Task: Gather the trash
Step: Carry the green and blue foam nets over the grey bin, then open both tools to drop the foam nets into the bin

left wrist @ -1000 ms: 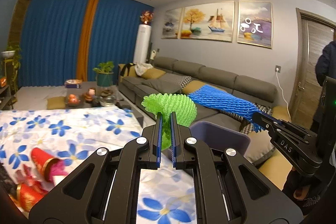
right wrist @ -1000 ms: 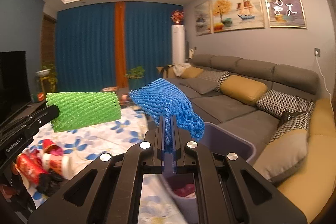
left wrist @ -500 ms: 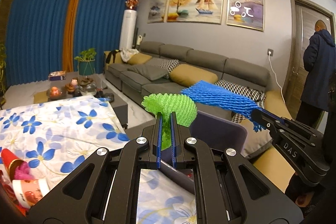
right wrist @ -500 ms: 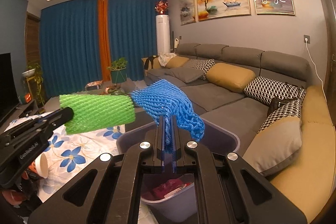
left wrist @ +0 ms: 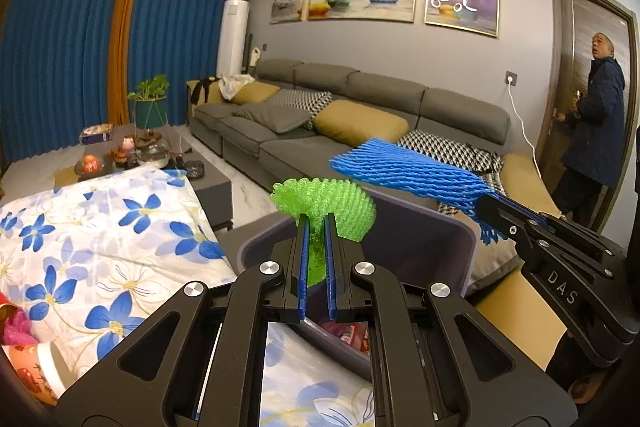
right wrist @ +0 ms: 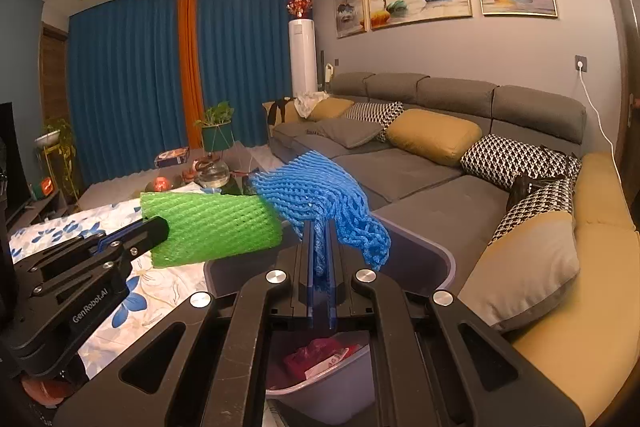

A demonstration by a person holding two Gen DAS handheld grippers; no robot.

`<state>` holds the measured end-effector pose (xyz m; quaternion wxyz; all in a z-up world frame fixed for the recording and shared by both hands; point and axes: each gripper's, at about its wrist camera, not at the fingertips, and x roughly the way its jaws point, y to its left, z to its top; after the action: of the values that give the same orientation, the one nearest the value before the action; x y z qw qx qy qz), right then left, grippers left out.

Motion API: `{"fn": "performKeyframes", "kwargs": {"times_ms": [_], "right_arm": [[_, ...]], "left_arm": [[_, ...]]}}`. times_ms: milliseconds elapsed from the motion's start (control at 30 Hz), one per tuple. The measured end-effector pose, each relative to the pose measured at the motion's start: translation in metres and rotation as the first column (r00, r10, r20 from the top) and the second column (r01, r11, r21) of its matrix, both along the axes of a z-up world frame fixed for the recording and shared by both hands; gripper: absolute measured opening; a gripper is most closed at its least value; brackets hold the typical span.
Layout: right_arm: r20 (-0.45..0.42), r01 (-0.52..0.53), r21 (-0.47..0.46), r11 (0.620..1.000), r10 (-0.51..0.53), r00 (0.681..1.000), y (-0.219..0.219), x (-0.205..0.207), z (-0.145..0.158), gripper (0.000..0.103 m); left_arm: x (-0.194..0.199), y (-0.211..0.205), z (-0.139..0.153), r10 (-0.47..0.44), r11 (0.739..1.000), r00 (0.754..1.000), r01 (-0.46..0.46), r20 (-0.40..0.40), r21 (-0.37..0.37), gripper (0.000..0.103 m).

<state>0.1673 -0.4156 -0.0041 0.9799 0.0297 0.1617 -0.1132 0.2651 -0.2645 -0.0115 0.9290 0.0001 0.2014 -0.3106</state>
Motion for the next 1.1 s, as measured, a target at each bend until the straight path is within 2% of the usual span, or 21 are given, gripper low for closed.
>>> {"fn": "performKeyframes", "kwargs": {"times_ms": [567, 600, 633, 667, 700, 733, 767, 833, 933, 1100], "right_arm": [[-0.04, -0.002, 0.034, 0.999, 0.003, 0.999, -0.01, 0.022, -0.006, 0.007], [-0.041, -0.001, 0.036, 0.999, 0.003, 0.999, -0.012, 0.023, -0.007, 0.008], [-0.043, 0.0, 0.039, 0.999, 0.002, 0.999, -0.013, 0.023, -0.007, 0.013], [-0.045, 0.002, 0.043, 0.999, 0.0, 0.999, -0.014, 0.024, -0.008, 0.018], [-0.045, 0.001, 0.046, 0.999, 0.001, 0.999, -0.015, 0.023, -0.009, 0.028], [-0.044, 0.0, 0.048, 0.999, 0.002, 0.999, -0.015, 0.023, -0.009, 0.034], [-0.043, 0.003, 0.046, 0.999, -0.001, 0.999, -0.015, 0.023, -0.009, 0.035], [-0.042, 0.01, 0.038, 0.999, -0.008, 0.999, -0.015, 0.021, -0.009, 0.038], [-0.039, 0.015, 0.042, 0.999, -0.013, 0.999, -0.015, 0.018, -0.009, 0.045], [-0.021, 0.028, 0.034, 0.999, -0.027, 0.999, -0.011, 0.009, -0.004, 0.063]], "left_arm": [[0.019, -0.017, -0.02, -0.039, 0.999, 0.996, 0.04, -0.082, 0.009, 0.007], [0.02, -0.018, -0.021, -0.045, 0.999, 0.995, 0.046, -0.087, 0.008, 0.007], [0.021, -0.019, -0.021, -0.052, 0.999, 0.994, 0.052, -0.093, 0.006, 0.009], [0.022, -0.019, -0.022, -0.061, 0.998, 0.993, 0.061, -0.102, 0.002, 0.018], [0.023, -0.019, -0.023, -0.061, 0.998, 0.993, 0.062, -0.104, 0.002, 0.025], [0.023, -0.019, -0.024, -0.056, 0.998, 0.993, 0.057, -0.103, 0.004, 0.042], [0.022, -0.017, -0.025, -0.042, 0.999, 0.995, 0.043, -0.095, 0.007, 0.061], [0.021, -0.012, -0.025, -0.016, 1.0, 0.997, 0.016, -0.077, -0.001, 0.072], [0.02, -0.001, -0.024, 0.014, 1.0, 0.997, -0.014, -0.075, -0.001, 0.083], [0.008, 0.029, -0.02, 0.126, 0.992, 0.991, -0.126, -0.036, 0.02, 0.089]]}}
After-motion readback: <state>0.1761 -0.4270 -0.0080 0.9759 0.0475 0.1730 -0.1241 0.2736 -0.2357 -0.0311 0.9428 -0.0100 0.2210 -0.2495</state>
